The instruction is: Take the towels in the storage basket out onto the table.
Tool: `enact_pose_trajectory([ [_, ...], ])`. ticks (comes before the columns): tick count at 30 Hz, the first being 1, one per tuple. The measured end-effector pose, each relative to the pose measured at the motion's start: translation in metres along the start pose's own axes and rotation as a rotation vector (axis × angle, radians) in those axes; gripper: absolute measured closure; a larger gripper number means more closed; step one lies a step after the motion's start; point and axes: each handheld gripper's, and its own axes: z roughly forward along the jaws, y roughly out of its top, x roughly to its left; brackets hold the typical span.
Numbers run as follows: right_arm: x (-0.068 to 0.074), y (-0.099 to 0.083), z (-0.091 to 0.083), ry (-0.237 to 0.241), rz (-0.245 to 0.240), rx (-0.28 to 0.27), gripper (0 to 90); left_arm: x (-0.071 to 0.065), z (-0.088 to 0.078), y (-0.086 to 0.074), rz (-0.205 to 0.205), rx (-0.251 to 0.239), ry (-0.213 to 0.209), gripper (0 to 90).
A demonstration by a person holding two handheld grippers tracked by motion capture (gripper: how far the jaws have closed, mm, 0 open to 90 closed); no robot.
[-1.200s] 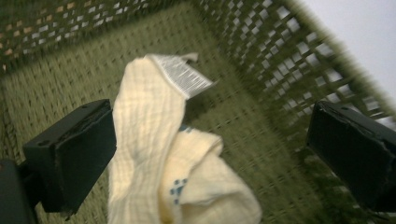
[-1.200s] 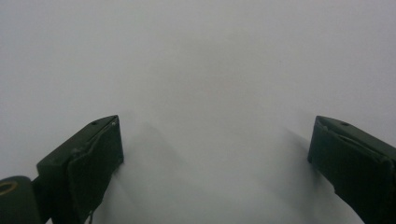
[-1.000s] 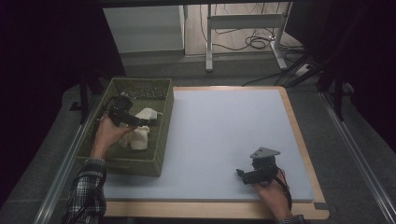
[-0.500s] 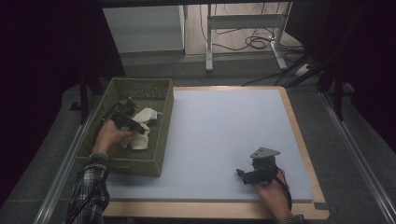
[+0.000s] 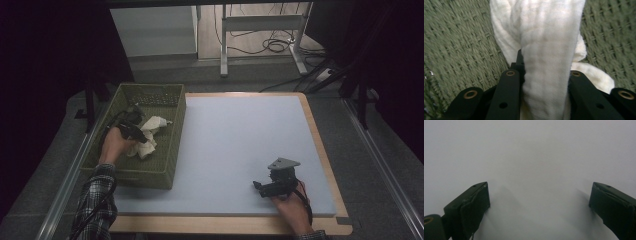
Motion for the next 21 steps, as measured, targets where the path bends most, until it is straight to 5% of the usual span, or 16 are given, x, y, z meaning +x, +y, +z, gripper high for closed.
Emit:
enact_pose_trajectory([
  [5, 0.000, 0.000, 0.000, 0.000, 0.000, 0.000, 3.5, 0.002, -0.021, -0.004, -0.010, -0.065, -0.031, 74.5],
  [21, 0.000, 0.000, 0.000, 0.000, 0.000, 0.000, 3.5, -0.017, -0.088, -0.011, 0.072, -0.215, -0.034, 73.7],
])
